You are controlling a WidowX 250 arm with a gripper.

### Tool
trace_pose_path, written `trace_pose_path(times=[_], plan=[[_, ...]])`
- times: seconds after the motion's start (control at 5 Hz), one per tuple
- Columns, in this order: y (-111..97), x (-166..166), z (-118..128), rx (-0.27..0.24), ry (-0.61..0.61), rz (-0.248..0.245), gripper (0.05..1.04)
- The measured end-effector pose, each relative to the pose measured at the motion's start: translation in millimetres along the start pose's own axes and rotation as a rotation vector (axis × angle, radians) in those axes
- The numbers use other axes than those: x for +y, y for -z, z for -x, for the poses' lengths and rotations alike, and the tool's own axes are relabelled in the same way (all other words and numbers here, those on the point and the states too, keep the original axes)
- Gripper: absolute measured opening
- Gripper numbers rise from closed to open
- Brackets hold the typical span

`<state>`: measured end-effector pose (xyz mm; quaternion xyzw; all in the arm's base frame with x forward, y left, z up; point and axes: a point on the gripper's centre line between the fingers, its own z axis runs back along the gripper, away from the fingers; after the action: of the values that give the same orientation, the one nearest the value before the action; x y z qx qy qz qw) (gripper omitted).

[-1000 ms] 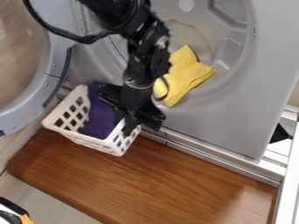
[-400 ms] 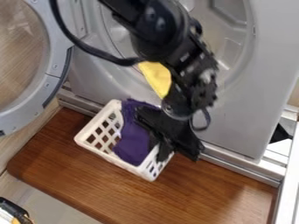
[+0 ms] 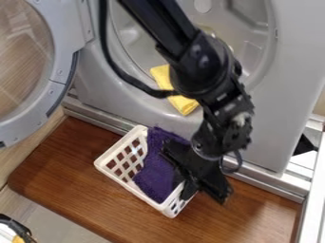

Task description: Grab the basket and move it to the right side

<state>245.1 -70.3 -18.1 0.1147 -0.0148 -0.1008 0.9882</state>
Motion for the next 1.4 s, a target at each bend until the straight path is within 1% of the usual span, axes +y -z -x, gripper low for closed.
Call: trace_pose_path(times=[0.2, 0.4, 0.6, 0.8, 1.0, 1.2, 1.4], plan=[[5.1, -9.9, 0.3, 0.017, 0.029, 0.001, 0.139], [5.5, -15.2, 1.2, 0.027, 0.056, 0.016, 0.350], [5.4, -22.1, 3.8, 0.036, 0.082, 0.008, 0.663], [5.8, -22.6, 4.3, 0.041, 0.083, 0.007, 0.952], [6.0, -23.4, 4.2, 0.038, 0.098, 0.013, 1.011], [0.2, -16.3, 7.8, -0.009, 0.092, 0.053, 1.005], [-17.6, -9.7, 6.9, -0.105, 0.102, 0.065, 1.001]])
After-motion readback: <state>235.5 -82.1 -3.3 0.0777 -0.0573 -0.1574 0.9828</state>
